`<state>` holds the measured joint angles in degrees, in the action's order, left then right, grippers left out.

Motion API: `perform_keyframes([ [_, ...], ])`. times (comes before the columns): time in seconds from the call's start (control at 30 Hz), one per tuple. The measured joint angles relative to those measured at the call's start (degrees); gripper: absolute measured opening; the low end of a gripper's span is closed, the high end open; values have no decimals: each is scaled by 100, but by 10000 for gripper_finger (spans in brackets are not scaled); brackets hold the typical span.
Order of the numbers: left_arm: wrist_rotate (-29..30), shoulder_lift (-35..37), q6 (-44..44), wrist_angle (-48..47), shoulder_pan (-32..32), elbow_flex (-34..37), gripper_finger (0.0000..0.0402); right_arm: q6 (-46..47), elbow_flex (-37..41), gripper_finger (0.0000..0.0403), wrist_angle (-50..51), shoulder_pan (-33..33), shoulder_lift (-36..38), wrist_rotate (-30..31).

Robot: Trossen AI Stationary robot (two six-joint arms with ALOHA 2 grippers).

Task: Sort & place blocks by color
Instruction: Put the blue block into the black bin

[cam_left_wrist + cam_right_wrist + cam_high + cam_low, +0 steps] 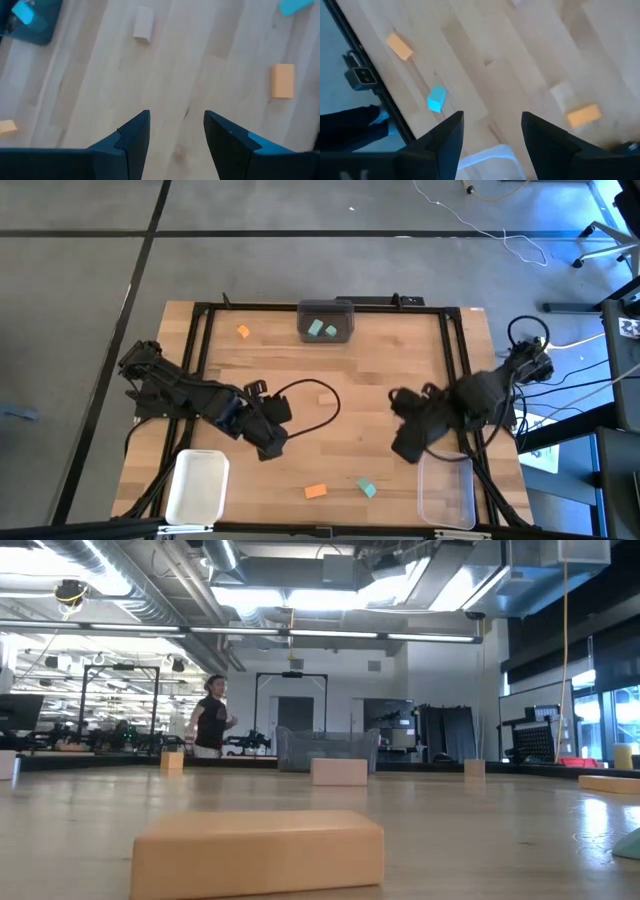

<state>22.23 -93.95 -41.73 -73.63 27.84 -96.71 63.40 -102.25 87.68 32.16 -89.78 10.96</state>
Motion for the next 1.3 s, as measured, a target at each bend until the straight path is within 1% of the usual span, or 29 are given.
perform_keyframes([
  [0.1, -102, 0, -283, 29, 136, 0, 179, 356, 553, 200, -439, 225, -3, -4],
  [0.2, -105, 0, -587, 29, 300, 0, 179, 560, 1089, 200, -1095, 351, -2, -227],
  [0.3, -25, 0, -812, 36, 448, 0, 179, 540, 1579, 200, -2150, 378, -4, -545],
  [0.4, 106, 0, -971, 38, 559, 0, 179, 191, 2022, 200, -3338, 378, -4, -813],
  [0.47, 220, 0, -1028, 38, 619, 0, 179, 63, 2298, 200, -3794, 384, -4, -853],
  [0.53, 272, 0, -1028, 37, 660, 0, 179, 289, 2546, 200, -4150, 389, -4, -857],
  [0.7, 355, 0, -1012, -54, 766, 0, 179, 1274, 3004, 200, -4382, 346, -4, -870],
  [0.83, 360, 0, -877, -96, 841, 0, 179, 1694, 3283, 200, -4711, 323, -7, -853],
  [0.93, 360, 0, -871, -97, 862, 0, 179, 1717, 3347, 200, -5067, 328, -78, -853],
  [1.1, 349, 0, -871, -131, 862, 0, 179, 1711, 3352, 200, -5274, 370, -345, -966],
  [1.3, 325, 0, -871, -133, 862, 0, 179, 1729, 3352, 200, -5391, 490, -899, -1527],
])
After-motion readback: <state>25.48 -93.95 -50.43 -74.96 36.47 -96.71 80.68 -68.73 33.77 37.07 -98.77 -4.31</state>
